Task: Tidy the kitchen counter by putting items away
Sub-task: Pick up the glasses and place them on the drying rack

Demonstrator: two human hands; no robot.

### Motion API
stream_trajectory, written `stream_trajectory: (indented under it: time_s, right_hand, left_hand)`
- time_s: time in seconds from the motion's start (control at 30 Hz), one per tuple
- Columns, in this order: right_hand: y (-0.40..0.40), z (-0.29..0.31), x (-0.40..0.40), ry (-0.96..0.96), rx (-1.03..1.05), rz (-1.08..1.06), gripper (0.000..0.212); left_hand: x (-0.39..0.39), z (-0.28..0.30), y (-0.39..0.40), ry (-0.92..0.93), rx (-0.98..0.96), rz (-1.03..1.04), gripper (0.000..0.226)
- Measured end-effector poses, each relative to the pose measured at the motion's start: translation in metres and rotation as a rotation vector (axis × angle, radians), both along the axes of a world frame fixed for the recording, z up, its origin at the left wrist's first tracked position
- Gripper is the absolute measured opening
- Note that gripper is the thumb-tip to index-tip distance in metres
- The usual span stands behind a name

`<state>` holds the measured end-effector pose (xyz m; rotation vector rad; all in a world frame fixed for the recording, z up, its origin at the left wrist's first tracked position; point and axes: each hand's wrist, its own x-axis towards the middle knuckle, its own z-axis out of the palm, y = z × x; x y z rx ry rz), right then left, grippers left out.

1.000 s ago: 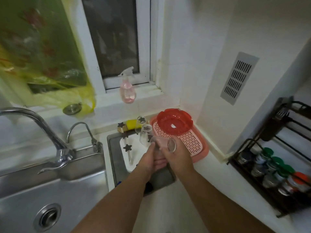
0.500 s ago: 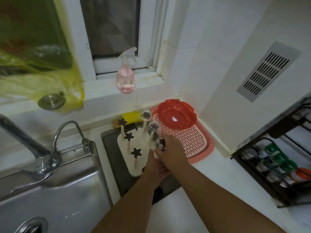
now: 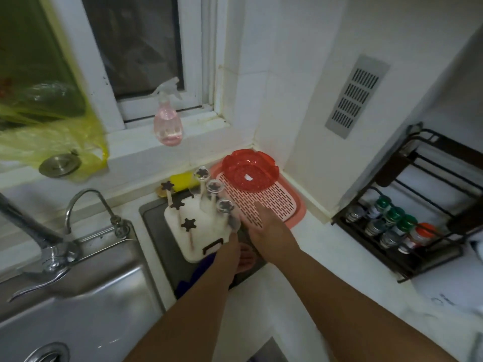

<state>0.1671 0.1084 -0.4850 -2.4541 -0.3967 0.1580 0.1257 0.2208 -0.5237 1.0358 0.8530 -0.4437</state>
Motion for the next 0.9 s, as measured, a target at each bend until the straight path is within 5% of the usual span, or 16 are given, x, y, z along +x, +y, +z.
stream_trajectory:
  time_s: [0.2, 0.3, 0.47, 0.67, 0.77, 0.9]
  right_hand:
    - [-0.190, 0.014, -0.037, -0.054, -0.139, -0.233, 0.063]
    - [-0.294, 0.006, -0.069, -0.031, -0.132, -0.445, 0.058]
    - [-0.421, -0.028, -0.126, 0.121, -0.143, -0.694, 0.058]
    - [-0.454, -0.061, -0.156, 0.330, -0.093, -0.667, 0.066]
    - [-0.456, -0.078, -0.155, 0.394, -0.041, -0.621, 0.071]
    - [-0.450, -0.080, -0.149, 0.395, -0.041, -0.587, 0.074]
  left_hand:
    - [0.010, 0.018, -0.135, -0.172, 0.367, -0.409, 0.021]
    - [-0.003, 0.030, -0.220, -0.190, 0.281, -0.613, 0.005]
    - [-0.009, 0.010, -0.319, -0.303, 0.418, -0.960, 0.049]
    - [-0.027, -0.018, -0.375, -0.376, 0.513, -1.246, 0.090]
    - [-0.029, -0.025, -0.391, -0.413, 0.527, -1.280, 0.096]
    - [-0.027, -0.029, -0.400, -0.491, 0.557, -1.294, 0.071]
